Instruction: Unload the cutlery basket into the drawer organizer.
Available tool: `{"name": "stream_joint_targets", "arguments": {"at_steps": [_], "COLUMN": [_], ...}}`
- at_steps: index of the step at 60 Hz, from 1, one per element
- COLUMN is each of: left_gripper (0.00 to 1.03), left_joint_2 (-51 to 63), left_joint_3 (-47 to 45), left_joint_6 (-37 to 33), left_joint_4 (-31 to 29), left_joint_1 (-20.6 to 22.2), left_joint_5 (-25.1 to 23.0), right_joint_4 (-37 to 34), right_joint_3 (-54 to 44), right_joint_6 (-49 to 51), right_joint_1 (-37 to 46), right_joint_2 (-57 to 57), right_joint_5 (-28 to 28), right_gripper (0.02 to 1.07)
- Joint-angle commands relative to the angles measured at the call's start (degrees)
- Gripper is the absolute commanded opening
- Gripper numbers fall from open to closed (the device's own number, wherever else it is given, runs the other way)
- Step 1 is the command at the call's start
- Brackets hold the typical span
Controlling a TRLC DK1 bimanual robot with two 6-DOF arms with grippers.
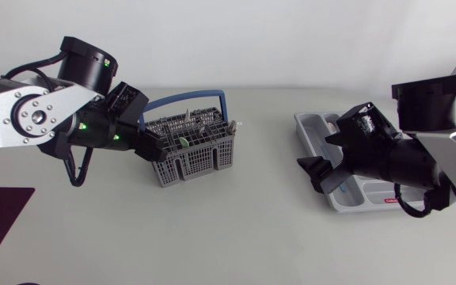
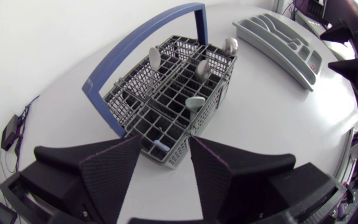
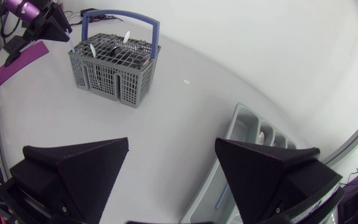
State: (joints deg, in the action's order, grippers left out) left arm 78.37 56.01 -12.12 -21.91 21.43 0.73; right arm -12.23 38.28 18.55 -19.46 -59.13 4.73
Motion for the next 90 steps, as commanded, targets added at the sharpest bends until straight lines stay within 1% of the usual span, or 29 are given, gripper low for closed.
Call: {"name": "stream_joint_targets", "arguments": {"at_steps": [1,3,8,14,15,16,22,26,29,43,44,56,63,73,76,90], "left_gripper": [0.54,0.49,0.45,0.36,0.36,0.33,0.28,0.26,0.24,0.18,0.16,0.15,0.15,0.15,0.15,0.15], "left_joint_2": [1.2,1.4,2.4,3.5,3.5,3.5,3.6,3.8,4.0,4.1,4.2,3.5,2.3,-0.8,-2.3,-6.9], "left_joint_3": [1.8,1.8,2.4,3.0,3.0,3.1,3.4,4.2,5.0,6.0,6.0,6.5,7.4,11.1,12.9,20.3], "left_joint_6": [-1.3,-1.3,-1.2,-1.0,-1.0,-0.9,-0.9,-0.9,-1.0,-1.2,-1.2,-1.9,-1.9,-2.2,-2.6,-2.7], "left_joint_4": [1.3,1.7,1.8,1.7,1.7,1.6,0.9,-0.6,-2.3,-4.7,-4.9,-5.4,-7.2,-12.5,-15.1,-23.4], "left_joint_1": [-0.7,-0.9,-1.0,-1.4,-1.4,-1.4,-1.6,-1.9,-2.6,-3.8,-3.8,-3.7,-3.5,-3.1,-2.8,-1.3], "left_joint_5": [-0.1,-0.1,-0.1,-1.3,-1.4,-1.5,-1.8,-2.1,-3.3,-3.9,-4.0,-4.2,-4.2,-4.2,-4.2,-4.4], "right_joint_4": [0.0,0.0,0.1,0.4,0.4,0.4,0.9,1.1,1.2,1.6,1.6,1.8,1.7,1.4,1.4,-1.4], "right_joint_3": [0.9,0.8,0.7,0.3,0.3,0.2,-0.2,-0.4,-0.5,-0.8,-0.8,-1.2,-1.3,-1.1,-1.0,1.8], "right_joint_6": [0.7,0.7,0.7,0.8,0.8,0.8,0.8,0.9,0.9,0.7,0.7,0.7,0.7,1.1,1.2,1.6], "right_joint_1": [-0.4,-0.4,-0.4,-0.4,-0.4,-0.4,-0.4,-0.4,-0.4,-1.0,-1.0,-1.7,-2.5,-4.6,-5.6,-9.5], "right_joint_2": [-1.1,-1.2,-1.3,-1.4,-1.4,-1.5,-1.5,-1.5,-1.7,-1.8,-1.8,-1.9,-1.9,-1.0,-0.6,0.4], "right_joint_5": [-0.1,0.0,0.0,-0.1,-0.1,-0.1,-0.1,-0.1,-0.1,-0.1,-0.1,-0.4,-0.8,-1.2,-1.7,-3.4], "right_gripper": [1.02,1.02,1.02,1.02,1.02,1.02,1.02,1.02,1.02,1.02,1.02,1.02,1.02,1.02,1.02,1.02]}}
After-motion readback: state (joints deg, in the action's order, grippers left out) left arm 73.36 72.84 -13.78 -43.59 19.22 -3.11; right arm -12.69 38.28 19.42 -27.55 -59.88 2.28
